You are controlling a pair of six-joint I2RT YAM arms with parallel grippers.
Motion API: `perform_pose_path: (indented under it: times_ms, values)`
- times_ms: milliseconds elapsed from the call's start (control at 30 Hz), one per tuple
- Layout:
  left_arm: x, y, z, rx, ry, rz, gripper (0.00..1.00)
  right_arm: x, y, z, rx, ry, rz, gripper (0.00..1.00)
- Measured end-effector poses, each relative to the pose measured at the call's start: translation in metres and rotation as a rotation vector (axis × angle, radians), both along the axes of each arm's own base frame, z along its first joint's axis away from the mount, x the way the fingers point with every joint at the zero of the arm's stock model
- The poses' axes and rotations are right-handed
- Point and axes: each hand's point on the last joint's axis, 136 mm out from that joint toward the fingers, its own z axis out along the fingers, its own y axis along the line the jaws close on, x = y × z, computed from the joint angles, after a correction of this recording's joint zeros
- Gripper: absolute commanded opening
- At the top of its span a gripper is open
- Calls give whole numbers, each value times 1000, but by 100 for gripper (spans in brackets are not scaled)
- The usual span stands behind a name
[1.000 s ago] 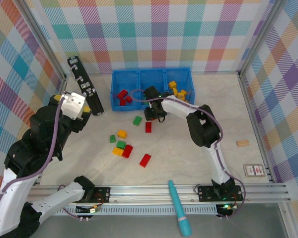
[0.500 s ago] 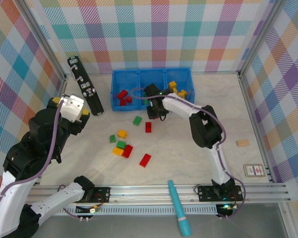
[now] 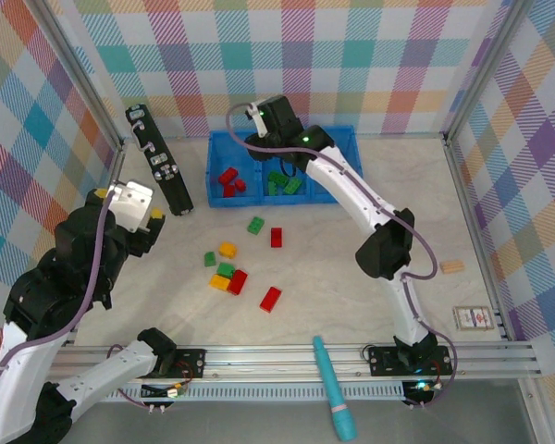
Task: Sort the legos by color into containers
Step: Pick up the lego from the center of the table, then place the lego in the container.
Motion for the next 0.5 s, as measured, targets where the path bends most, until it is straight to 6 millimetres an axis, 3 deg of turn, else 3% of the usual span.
perform_pose_path:
  times_ms: [100, 333, 500]
  values:
    - [-3, 3, 2, -7, -11, 10, 80, 14, 21, -14, 4, -34, 33, 35]
    - [-3, 4, 2, -3, -11, 15, 80, 31, 56, -96, -59, -9, 127, 36]
    - [-2, 3, 2, 4, -9, 5, 83, 37, 69, -113, -43, -9, 154, 35]
